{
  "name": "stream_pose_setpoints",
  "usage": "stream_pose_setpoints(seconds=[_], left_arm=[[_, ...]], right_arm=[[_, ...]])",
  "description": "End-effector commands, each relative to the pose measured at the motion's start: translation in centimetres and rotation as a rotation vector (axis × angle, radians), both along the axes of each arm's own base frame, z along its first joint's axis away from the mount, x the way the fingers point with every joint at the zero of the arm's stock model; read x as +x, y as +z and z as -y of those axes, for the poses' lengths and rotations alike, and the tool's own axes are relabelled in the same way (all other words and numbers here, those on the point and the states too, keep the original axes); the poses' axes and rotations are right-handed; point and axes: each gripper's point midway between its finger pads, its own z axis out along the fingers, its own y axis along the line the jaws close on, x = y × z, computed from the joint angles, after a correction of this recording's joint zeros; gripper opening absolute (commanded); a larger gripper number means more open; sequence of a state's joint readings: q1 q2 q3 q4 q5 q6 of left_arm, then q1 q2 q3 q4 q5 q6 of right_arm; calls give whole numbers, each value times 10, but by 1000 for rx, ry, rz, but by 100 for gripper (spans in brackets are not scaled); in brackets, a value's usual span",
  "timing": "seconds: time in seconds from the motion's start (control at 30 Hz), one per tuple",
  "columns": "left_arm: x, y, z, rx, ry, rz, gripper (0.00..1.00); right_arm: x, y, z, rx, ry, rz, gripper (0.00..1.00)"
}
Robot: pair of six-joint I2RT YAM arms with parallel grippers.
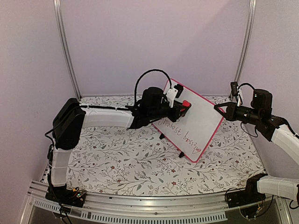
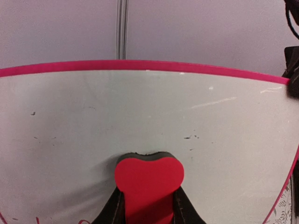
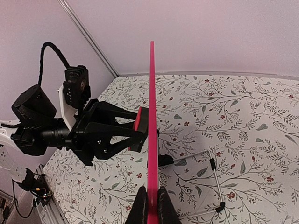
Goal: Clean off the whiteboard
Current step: Erase the center of the whiteboard.
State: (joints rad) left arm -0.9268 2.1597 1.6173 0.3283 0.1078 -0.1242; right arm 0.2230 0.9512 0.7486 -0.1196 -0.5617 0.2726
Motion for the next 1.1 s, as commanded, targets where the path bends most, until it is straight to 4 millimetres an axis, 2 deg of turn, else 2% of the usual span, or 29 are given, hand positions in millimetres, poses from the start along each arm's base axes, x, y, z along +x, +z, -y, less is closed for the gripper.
stream_pose_setpoints(seconds=[0.0, 1.07], left_arm=[[-14, -49, -5, 111, 3, -84, 3], [-21, -65, -20, 140, 30, -107, 2]], right_arm=[[-22, -14, -21, 6, 148, -54, 0], [-23, -12, -21, 8, 148, -47, 0]])
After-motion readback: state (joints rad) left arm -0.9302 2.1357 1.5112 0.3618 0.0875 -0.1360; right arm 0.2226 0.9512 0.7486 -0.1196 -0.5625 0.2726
